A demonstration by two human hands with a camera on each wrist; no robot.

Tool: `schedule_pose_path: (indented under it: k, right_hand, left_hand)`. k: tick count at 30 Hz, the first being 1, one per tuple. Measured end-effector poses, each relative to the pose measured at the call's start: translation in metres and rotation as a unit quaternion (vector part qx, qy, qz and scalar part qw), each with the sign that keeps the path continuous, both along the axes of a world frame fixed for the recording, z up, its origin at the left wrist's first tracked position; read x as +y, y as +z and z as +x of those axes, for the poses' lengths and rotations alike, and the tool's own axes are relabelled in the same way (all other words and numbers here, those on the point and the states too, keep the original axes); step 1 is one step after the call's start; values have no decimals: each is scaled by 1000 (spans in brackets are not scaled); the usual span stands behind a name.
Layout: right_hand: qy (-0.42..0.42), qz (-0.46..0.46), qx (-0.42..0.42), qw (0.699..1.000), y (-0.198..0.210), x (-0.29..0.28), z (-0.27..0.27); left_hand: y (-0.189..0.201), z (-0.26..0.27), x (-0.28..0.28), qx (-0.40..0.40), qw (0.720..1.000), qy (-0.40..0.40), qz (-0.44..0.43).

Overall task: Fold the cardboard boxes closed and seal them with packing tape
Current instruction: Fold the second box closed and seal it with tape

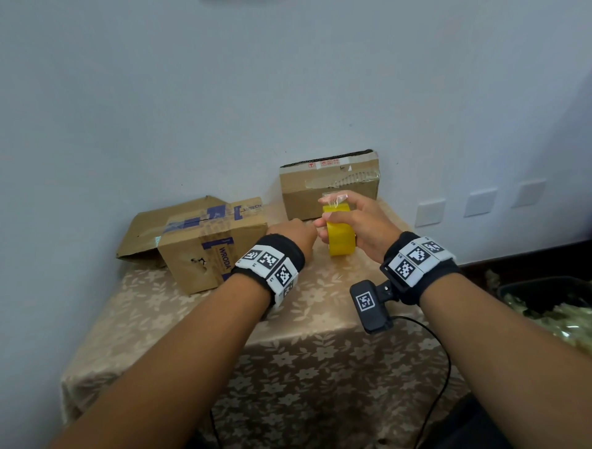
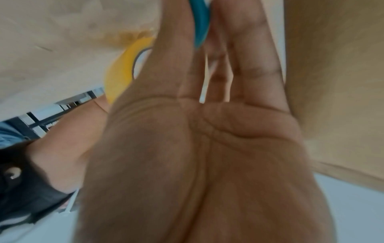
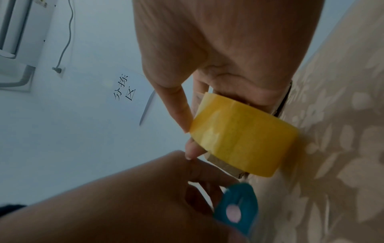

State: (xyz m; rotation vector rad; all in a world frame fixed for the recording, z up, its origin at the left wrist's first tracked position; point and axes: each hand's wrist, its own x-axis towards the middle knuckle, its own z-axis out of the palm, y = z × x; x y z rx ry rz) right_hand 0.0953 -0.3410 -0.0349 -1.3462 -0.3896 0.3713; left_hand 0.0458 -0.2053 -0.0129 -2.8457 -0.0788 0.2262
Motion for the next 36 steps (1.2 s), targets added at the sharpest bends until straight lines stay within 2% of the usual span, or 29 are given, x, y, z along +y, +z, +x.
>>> schedule_pose_path:
  k: [5,10,12,15,18,23,27,32,36]
  right_hand:
    - [-25,7,1,1000,1,0,2]
    - [-48,7,7,999,-1,4,7]
    - [-49,8,9,999,-2,4,8]
    - [-39,15,5,999,-2,4,7]
    - [-33,24,-6,999,-2,6,6]
    - [-34,30,-21,999,-3,7,7]
    - [-30,33,-38,998,-4,8,6]
    - [-2,23,-94,995,-4,11,4]
    - [17,4,-127,992,-4,13,3]
  left_hand:
    - [11,-3,2,-77,992,31,-93]
    - [19,-7,7,-114,965,74,-224]
    - [17,-6,8,-113,940,86,-311]
    - [17,-2,8,-116,877,108,-453]
    - [20,-1,7,-128,827,112,-535]
    - [18,-7,13,-163,803,78,-568]
    - [20,-6,15,-196,786,90,-580]
    - [26,-11,13,-131,721,116,-670]
    - [28,-14,12,-101,713,150,-677]
